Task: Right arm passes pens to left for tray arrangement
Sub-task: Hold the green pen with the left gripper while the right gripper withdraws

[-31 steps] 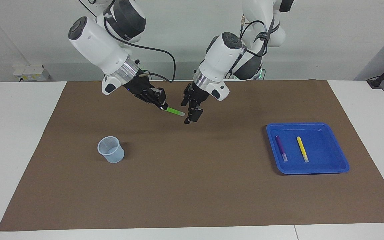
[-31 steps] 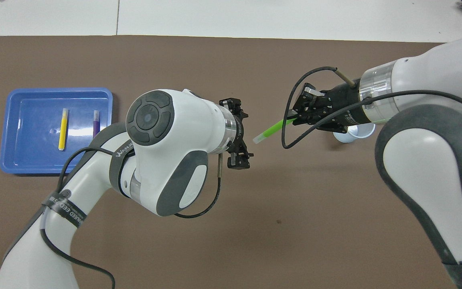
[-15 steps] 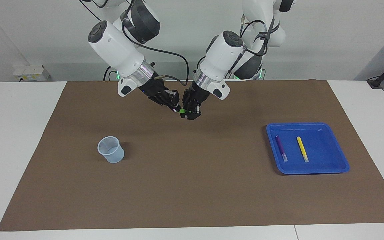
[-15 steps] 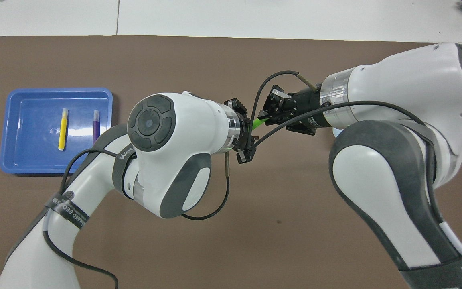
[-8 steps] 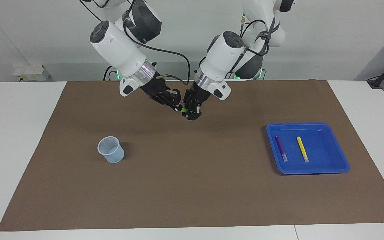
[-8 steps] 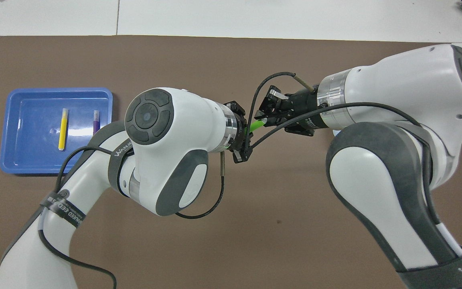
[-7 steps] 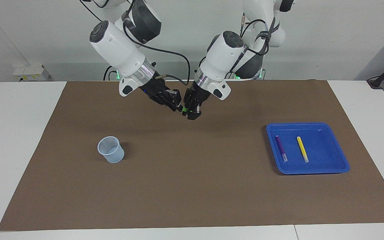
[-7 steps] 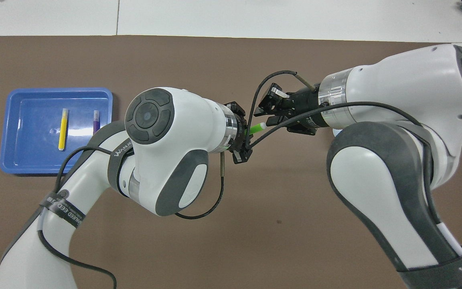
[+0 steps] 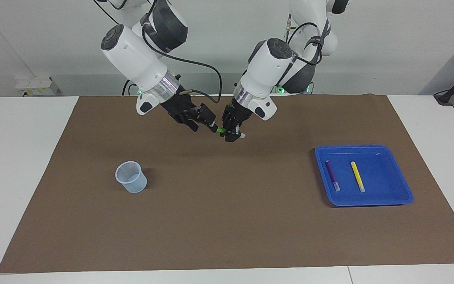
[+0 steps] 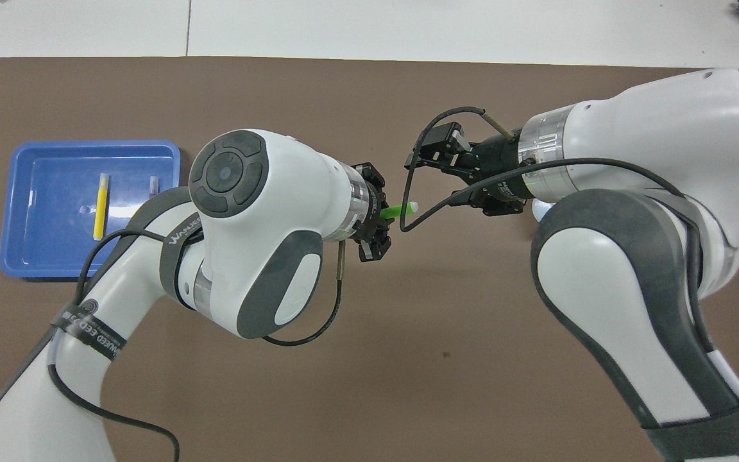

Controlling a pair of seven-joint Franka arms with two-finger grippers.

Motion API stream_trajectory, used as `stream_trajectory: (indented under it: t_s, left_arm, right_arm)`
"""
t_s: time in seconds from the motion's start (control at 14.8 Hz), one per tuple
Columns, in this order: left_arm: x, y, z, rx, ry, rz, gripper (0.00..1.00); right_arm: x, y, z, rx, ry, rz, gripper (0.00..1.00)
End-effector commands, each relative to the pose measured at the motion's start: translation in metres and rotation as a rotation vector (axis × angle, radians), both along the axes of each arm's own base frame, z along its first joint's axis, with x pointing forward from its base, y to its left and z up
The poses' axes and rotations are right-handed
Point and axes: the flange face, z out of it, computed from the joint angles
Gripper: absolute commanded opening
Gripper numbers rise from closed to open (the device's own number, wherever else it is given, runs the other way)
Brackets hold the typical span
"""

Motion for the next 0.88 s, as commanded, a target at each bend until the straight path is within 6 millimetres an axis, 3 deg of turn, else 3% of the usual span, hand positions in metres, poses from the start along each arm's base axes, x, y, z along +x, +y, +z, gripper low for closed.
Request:
stream_trajectory:
  t_s: [0.0,0.34,0.61,0.81]
  left_arm:
    - [-0.002,0.006,0.007,0.018,-0.001,-0.062,0.0]
    - [-0.005,0.007,0.008,0.052,-0.016,-0.093,0.0]
    - [-0.006,0.007,0.007,0.062,-0.028,-0.117,0.0]
    - [-0.007,0.008,0.005,0.071,-0.036,-0.152,0.0]
  right_arm:
    - [0.006,-0.007,0.001,-0.001,-0.027,0.016,1.0]
    - [0.016,-0.067,0.009,-0.087,-0.083,0.116,1.0]
    - [0.025,-0.14,0.011,-0.184,-0.161,0.195,1.0]
    - [0.017,-0.174,0.014,-0.344,-0.176,0.355,1.0]
